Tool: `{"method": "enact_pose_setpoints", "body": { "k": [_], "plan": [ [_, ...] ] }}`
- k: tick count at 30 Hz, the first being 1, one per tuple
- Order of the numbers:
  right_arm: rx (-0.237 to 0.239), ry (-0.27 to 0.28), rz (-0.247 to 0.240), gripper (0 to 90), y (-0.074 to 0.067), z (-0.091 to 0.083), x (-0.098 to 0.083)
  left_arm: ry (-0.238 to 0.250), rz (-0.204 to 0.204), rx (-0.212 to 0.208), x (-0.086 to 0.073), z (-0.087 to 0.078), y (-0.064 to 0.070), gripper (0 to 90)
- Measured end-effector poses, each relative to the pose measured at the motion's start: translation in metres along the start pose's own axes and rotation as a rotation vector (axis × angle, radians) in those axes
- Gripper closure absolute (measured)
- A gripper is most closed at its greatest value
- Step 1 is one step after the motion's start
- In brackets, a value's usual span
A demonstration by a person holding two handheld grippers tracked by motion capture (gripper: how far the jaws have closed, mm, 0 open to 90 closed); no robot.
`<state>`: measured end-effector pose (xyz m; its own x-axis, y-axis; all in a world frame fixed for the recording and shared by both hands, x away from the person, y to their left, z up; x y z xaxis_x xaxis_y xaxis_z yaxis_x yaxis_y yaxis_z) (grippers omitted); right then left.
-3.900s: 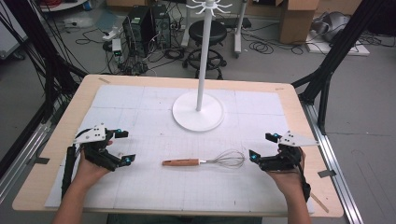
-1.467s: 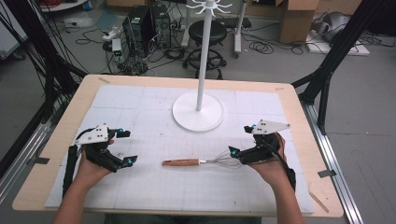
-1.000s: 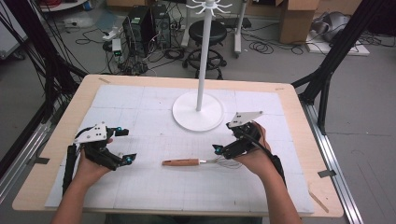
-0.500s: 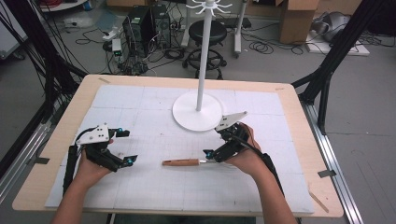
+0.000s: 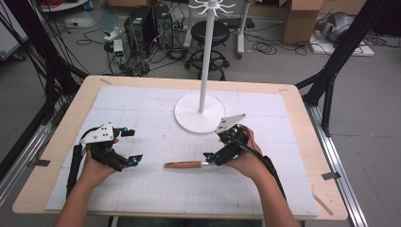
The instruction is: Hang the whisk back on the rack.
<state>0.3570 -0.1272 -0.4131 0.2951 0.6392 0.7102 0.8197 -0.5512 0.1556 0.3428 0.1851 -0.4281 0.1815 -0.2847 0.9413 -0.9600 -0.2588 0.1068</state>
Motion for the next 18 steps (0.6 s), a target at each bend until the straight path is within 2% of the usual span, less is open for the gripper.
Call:
{"method": "enact_pose_setpoints", "body": {
  "k": [6, 8, 10, 18],
  "plan": [
    [0.044, -0.042, -0.032, 6.0, -0.009, 0.014, 0.003, 0.014, 0.0, 0.001, 0.003, 0.0, -0.001, 1.7],
    [0.046, -0.049, -0.036, 6.9, -0.01, 0.016, 0.003, 0.019, 0.002, -0.001, 0.004, -0.001, -0.001, 1.7],
    [0.074, -0.091, -0.056, 15.7, -0.016, 0.02, 0.001, 0.015, 0.0, 0.003, 0.003, -0.002, -0.001, 1.7],
    [0.111, -0.142, -0.085, 17.5, -0.026, 0.031, 0.0, 0.009, 0.005, 0.001, 0.004, 0.0, 0.0, 1.7]
  ]
}}
Point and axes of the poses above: each handheld gripper's, and its own axes: z roughly forward along the jaws, x roughly out of its top, y roughly to its right, the point moved 6 cm from there along z, roughly forward along the jaws, and after that the axes turned 11 degrees about -x, right-handed, at the moved point
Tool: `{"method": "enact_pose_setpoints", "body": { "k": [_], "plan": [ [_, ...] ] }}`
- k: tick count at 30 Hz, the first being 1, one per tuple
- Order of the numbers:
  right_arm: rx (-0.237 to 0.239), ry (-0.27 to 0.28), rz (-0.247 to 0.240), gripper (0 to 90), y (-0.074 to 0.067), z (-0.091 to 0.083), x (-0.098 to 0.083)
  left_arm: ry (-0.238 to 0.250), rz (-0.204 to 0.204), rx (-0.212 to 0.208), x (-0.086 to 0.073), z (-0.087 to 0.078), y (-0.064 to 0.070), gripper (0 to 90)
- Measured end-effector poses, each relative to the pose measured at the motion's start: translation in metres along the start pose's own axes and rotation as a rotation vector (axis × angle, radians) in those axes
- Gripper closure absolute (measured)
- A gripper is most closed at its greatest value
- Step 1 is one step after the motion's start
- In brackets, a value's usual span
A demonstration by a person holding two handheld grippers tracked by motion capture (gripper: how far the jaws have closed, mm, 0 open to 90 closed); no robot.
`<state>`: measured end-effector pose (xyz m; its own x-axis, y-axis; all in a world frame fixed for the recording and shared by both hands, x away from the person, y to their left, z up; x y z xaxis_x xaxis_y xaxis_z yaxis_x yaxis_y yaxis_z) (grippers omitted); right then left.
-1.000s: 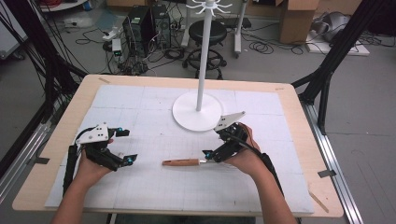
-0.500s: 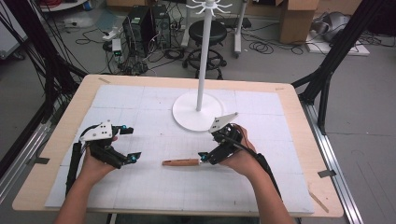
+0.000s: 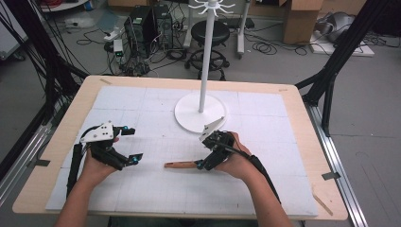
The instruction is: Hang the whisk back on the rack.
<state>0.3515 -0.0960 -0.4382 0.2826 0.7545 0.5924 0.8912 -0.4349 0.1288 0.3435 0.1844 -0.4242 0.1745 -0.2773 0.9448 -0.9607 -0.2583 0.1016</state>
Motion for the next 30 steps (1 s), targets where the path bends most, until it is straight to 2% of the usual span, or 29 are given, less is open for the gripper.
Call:
{"method": "enact_pose_setpoints", "body": {
  "k": [4, 9, 16, 22, 24, 30],
  "plan": [
    [0.054, -0.035, -0.021, 33.1, -0.005, 0.005, 0.001, -0.006, 0.002, 0.001, 0.0, 0.0, 0.0, 1.7],
    [0.1, -0.077, -0.038, 40.5, -0.012, 0.013, 0.003, -0.014, 0.004, -0.003, -0.002, 0.003, 0.0, 1.7],
    [0.1, -0.131, -0.05, 44.9, -0.014, 0.022, 0.004, -0.01, 0.006, 0.0, -0.001, 0.002, 0.0, 1.7],
    [0.089, -0.119, -0.047, 47.2, -0.015, 0.02, 0.005, -0.011, 0.004, -0.001, -0.001, 0.002, -0.001, 1.7],
    [0.085, -0.132, -0.05, 51.1, -0.015, 0.022, 0.003, -0.016, 0.01, 0.001, -0.001, 0.002, 0.0, 1.7],
    [0.093, -0.144, -0.044, 53.9, -0.017, 0.023, 0.001, -0.02, 0.006, 0.002, -0.002, 0.003, -0.001, 1.7]
  ]
}}
Point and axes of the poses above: each handheld gripper's, and its own axes: z roughly forward along the jaws, x roughly out of its top, y roughly to its right, the point moved 6 cm from there along z, roughly forward along the jaws, and after that the axes turned 11 degrees about -x, right-handed, at the moved point
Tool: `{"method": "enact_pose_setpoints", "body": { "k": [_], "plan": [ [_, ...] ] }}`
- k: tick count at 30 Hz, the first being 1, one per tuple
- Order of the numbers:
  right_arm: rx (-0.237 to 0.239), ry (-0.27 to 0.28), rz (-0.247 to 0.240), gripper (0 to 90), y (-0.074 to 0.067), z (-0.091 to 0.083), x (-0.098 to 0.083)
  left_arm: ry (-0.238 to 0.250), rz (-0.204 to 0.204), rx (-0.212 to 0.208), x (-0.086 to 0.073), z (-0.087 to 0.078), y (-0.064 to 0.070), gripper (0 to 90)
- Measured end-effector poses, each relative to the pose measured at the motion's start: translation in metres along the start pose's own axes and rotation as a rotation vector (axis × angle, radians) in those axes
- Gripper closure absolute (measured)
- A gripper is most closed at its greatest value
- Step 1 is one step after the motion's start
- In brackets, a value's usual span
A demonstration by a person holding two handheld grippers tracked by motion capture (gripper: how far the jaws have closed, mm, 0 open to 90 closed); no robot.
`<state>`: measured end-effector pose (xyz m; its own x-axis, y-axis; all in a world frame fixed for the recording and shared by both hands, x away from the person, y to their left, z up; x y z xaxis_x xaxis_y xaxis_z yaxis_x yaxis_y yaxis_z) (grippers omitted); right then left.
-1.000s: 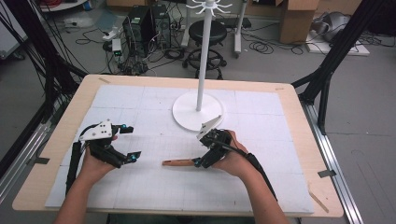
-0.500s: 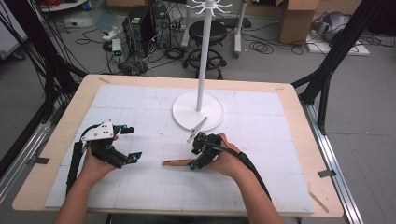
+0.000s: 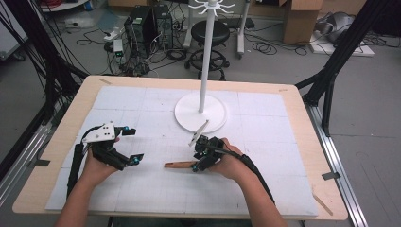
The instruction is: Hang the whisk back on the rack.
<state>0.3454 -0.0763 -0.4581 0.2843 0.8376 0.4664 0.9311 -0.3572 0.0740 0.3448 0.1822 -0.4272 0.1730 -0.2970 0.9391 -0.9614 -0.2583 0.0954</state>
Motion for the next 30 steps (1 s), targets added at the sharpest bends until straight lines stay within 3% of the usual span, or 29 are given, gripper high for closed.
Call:
{"method": "enact_pose_setpoints", "body": {
  "k": [7, 13, 25, 30],
  "plan": [
    [0.008, -0.031, 0.009, 58.9, -0.002, 0.004, 0.0, -0.003, 0.001, -0.003, 0.0, 0.001, 0.0, 1.7],
    [0.002, -0.042, -0.011, 60.5, -0.003, 0.005, 0.002, -0.011, -0.003, -0.005, -0.001, 0.001, 0.0, 1.7],
    [-0.007, -0.07, -0.025, 58.0, -0.006, 0.012, 0.004, -0.01, -0.003, -0.005, -0.001, 0.001, 0.0, 1.7],
    [-0.034, -0.076, -0.032, 56.3, -0.006, 0.014, 0.003, -0.008, -0.003, -0.006, -0.001, 0.001, 0.0, 1.7]
  ]
}}
Point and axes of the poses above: each handheld gripper's, and its own axes: z roughly forward along the jaws, x roughly out of its top, y roughly to its right, the point moved 6 cm from there along z, roughly forward along the jaws, and after that the axes turned 11 degrees about -x, right-handed, at the moved point
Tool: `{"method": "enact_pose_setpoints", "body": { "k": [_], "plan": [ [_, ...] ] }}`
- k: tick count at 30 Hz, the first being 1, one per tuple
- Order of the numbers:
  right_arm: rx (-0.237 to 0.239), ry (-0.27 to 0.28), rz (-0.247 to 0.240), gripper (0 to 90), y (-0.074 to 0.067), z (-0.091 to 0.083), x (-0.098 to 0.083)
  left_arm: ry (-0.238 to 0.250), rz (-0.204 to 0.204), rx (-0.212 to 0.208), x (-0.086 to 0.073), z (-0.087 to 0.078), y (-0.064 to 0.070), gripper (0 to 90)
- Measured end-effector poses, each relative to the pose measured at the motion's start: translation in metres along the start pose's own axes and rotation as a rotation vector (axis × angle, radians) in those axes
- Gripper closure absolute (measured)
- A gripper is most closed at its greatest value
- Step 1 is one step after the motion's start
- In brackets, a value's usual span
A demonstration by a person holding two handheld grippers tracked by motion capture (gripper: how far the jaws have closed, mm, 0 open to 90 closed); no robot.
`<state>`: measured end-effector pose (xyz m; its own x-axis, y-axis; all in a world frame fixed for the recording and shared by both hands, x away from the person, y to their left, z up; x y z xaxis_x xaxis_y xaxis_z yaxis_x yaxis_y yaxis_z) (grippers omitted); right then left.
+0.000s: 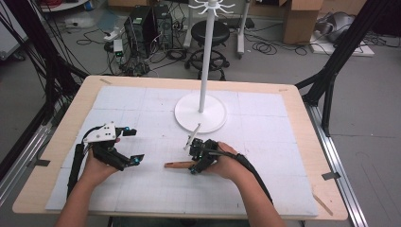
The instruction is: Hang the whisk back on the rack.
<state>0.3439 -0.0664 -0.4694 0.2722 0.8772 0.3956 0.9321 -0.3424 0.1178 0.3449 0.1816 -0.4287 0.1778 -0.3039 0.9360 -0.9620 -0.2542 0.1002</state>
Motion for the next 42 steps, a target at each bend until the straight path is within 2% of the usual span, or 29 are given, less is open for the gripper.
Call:
{"method": "enact_pose_setpoints", "body": {
  "k": [13, 20, 27, 28, 35, 42],
  "plan": [
    [-0.002, 0.005, 0.001, 57.4, -0.0006, 0.0009, -0.0001, -0.001, 0.0, 0.0, -0.0001, 0.0002, 0.0, 1.7],
    [-0.001, -0.008, 0.005, 61.1, -0.0003, 0.0005, -0.0002, -0.003, 0.002, -0.001, 0.0, -0.0001, 0.0, 1.7],
    [-0.01, -0.031, -0.023, 63.7, -0.0023, 0.0001, 0.0011, 0.003, -0.001, 0.001, 0.0003, 0.0, 0.0003, 1.7],
    [-0.01, -0.033, -0.03, 67.2, -0.0028, -0.0003, 0.0014, 0.002, -0.001, 0.0, 0.0003, 0.0001, 0.0003, 1.7],
    [0.004, -0.038, -0.032, 69.1, -0.0054, -0.0014, 0.0011, 0.002, 0.0, 0.001, 0.0003, -0.0001, 0.0003, 1.7],
    [-0.024, -0.029, -0.02, 69.2, -0.0036, -0.0044, 0.0007, 0.002, 0.001, 0.0, 0.0003, -0.0004, 0.0001, 1.7]
  ]
}}
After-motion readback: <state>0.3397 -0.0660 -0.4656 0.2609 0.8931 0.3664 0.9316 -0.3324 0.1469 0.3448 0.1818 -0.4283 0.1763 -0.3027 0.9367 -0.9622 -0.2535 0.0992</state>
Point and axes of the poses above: each handheld gripper's, and its own axes: z roughly forward along the jaws, x roughly out of its top, y roughly to its right, the point moved 6 cm from there along z, roughly forward along the jaws, and after that the axes turned 11 degrees about -x, right-handed, at the moved point
